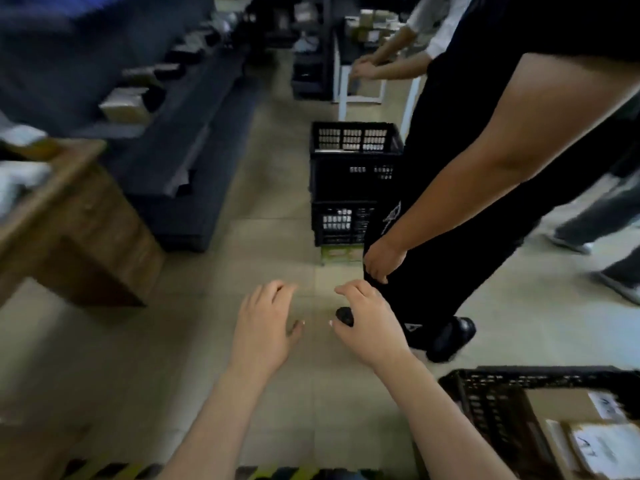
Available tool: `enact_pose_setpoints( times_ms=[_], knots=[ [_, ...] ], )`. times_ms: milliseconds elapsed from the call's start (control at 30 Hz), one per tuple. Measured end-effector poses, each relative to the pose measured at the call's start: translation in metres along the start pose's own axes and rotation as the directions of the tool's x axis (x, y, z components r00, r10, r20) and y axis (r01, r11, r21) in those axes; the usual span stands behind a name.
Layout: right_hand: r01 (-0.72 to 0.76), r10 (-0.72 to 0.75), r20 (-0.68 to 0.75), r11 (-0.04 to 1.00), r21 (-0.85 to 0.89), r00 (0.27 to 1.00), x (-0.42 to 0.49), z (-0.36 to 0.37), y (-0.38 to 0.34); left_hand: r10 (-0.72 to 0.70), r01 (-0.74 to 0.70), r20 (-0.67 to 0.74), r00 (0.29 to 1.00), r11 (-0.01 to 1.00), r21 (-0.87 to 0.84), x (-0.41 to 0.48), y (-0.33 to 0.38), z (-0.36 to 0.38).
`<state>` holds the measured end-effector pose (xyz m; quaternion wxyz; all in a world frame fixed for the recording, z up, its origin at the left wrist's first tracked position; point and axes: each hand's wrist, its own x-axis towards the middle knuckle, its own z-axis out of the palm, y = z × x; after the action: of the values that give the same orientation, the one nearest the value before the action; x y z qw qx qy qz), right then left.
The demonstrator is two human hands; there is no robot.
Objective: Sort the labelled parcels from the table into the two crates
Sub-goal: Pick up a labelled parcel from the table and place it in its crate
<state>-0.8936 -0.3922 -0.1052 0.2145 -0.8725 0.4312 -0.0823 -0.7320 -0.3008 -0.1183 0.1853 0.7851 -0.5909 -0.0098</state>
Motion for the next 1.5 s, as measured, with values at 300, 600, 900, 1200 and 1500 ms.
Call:
enact_pose_setpoints(
  times_ms=[300,600,900,1200,1500],
  knots=[
    [0.362,-0.364,0.131,0.931,0.042,0.922,0.057,0.087,-0.193,-0.296,0.31,-0.149,0.943,0.948,0.076,-0.082,-0.172,-0.091],
    [0.627,-0.63,0.241,0.772,0.099,0.738,0.104,0.137,-0.324,-0.554,0.597,-0.27,0.787,0.794,0.113,-0.122,-0.261,-0.148],
    [0.777,-0.797,0.194,0.603,0.184,0.572,0.209,0.147,-0.412,-0.657,0.751,-0.429,0.62,0.656,0.08,-0.071,-0.33,-0.191],
    [0.857,-0.878,0.211,0.469,0.213,0.429,0.307,0.148,-0.492,-0.706,0.835,-0.51,0.492,0.549,0.046,-0.003,-0.396,-0.228],
    [0.854,-0.879,0.227,0.467,0.23,0.42,0.358,0.178,-0.551,-0.719,0.855,-0.511,0.472,0.515,0.065,0.018,-0.471,-0.247]
  ],
)
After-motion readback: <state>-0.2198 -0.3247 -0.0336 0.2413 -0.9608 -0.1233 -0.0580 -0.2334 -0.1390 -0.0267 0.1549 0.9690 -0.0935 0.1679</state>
